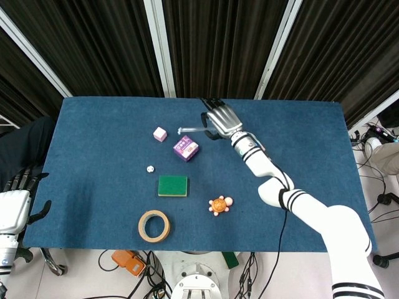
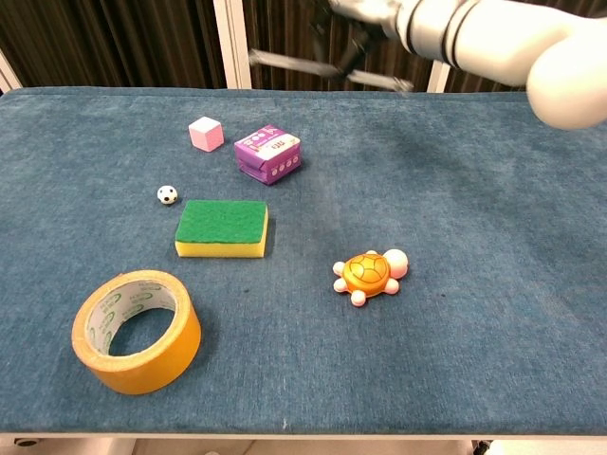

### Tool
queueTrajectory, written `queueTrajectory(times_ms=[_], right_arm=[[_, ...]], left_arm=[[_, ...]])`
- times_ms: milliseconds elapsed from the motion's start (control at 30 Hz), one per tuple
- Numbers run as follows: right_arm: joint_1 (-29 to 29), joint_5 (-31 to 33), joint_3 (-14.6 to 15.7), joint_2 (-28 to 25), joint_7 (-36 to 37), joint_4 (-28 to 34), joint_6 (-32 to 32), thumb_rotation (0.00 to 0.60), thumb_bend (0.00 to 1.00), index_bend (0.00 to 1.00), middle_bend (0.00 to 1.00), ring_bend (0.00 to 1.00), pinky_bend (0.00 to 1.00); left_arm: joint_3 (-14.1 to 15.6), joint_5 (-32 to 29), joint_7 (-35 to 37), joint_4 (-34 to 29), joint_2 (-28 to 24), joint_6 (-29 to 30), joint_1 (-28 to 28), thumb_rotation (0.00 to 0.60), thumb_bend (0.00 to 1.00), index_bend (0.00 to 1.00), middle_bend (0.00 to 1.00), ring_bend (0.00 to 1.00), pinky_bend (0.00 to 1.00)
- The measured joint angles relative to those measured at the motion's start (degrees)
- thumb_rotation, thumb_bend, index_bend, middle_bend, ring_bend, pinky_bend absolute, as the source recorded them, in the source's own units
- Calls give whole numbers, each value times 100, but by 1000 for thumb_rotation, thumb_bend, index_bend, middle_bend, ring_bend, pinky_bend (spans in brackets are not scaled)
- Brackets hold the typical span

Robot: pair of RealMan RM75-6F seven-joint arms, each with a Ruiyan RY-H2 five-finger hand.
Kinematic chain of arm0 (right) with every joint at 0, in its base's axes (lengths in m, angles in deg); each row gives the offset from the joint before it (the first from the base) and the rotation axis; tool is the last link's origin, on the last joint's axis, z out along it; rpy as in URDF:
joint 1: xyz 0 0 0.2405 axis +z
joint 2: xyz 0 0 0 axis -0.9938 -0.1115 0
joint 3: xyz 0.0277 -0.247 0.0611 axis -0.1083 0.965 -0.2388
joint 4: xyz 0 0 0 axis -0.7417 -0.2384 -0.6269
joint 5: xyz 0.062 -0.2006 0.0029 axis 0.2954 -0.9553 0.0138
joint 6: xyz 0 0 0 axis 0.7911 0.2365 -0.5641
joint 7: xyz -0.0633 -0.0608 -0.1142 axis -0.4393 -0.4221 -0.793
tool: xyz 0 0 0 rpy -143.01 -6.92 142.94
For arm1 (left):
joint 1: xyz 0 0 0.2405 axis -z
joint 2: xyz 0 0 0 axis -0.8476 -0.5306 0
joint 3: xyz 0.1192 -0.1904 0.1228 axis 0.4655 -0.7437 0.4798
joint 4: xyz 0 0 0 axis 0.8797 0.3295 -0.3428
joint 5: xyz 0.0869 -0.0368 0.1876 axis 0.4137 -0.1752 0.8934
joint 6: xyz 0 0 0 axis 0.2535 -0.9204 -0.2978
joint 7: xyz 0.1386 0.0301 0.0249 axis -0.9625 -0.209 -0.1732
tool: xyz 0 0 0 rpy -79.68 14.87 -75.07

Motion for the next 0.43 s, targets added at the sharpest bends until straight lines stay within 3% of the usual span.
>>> queueTrajectory(times_ms=[433], right_arm=[[148, 750, -590, -842, -896, 1235, 117, 600, 608, 702, 59, 171, 196]], left_arm=[[-15, -31, 4, -21, -3, 18, -11, 600, 378, 186, 0, 16, 119]])
